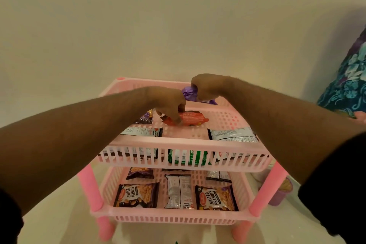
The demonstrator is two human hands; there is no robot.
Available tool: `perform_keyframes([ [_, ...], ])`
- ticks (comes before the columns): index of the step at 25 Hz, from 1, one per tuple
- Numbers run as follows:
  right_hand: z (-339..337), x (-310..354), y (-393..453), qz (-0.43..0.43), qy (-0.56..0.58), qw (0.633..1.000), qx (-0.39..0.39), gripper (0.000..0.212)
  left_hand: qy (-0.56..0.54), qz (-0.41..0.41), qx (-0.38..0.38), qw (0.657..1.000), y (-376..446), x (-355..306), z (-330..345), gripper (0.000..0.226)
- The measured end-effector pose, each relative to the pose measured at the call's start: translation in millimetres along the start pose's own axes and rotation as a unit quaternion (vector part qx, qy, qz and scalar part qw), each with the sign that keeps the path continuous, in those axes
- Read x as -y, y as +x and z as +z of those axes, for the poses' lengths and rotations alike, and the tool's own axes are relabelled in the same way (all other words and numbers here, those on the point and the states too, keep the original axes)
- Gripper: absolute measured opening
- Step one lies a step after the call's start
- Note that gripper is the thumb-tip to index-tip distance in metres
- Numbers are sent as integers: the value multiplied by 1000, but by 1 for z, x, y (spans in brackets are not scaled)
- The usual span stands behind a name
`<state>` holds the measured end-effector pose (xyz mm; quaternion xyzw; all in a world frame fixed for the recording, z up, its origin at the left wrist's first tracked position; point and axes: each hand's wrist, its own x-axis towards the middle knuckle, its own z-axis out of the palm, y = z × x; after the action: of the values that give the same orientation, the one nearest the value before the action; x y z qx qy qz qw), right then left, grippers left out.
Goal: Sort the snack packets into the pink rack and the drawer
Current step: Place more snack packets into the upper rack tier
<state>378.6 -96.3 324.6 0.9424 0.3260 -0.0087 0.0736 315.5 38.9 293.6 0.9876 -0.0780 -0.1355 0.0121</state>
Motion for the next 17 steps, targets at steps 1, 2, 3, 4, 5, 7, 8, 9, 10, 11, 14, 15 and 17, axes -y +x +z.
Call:
perform_keyframes([
  [1, 2, 4, 4, -4, -5, 1000, -2, 33, 7, 7, -12, 1000, -1, 1, 1, 58],
  [2, 5, 6, 7, -8, -9, 1000, -2, 34, 16, 15, -23, 1000, -2, 2, 1, 59],
  [3, 7, 8, 10, -16, -12, 1000, -2, 36, 23, 23, -33, 999, -3, 2, 1, 60],
  [4, 9, 10, 12, -24, -12, 1000, 3, 38, 28, 32, -41, 998, -5, 3, 0, 60],
  [5, 11, 12, 14, -34, -9, 999, 8, 39, 30, 40, -47, 998, -6, 4, 1, 59],
  [7, 14, 16, 18, -61, -4, 998, 18, 38, 33, 60, -49, 996, -9, 6, 1, 58],
  [8, 17, 19, 19, -75, -8, 997, 20, 36, 33, 68, -50, 996, -11, 7, 1, 57],
  [9, 19, 22, 21, -90, -13, 996, 19, 32, 31, 71, -50, 996, -12, 8, 1, 58],
  [10, 22, 24, 23, -102, -16, 995, 17, 26, 29, 71, -51, 996, -13, 10, 2, 58],
  [11, 25, 26, 25, -109, -12, 994, 15, 19, 31, 69, -53, 996, -13, 10, 2, 58],
  [14, 28, 30, 26, -114, 11, 993, 20, 14, 39, 65, -56, 996, -13, 13, 3, 58],
  [15, 27, 30, 25, -115, 16, 993, 19, 18, 39, 64, -56, 996, -14, 13, 3, 58],
  [17, 24, 29, 21, -115, 15, 993, 17, 12, 36, 63, -54, 996, -15, 12, 3, 57],
])
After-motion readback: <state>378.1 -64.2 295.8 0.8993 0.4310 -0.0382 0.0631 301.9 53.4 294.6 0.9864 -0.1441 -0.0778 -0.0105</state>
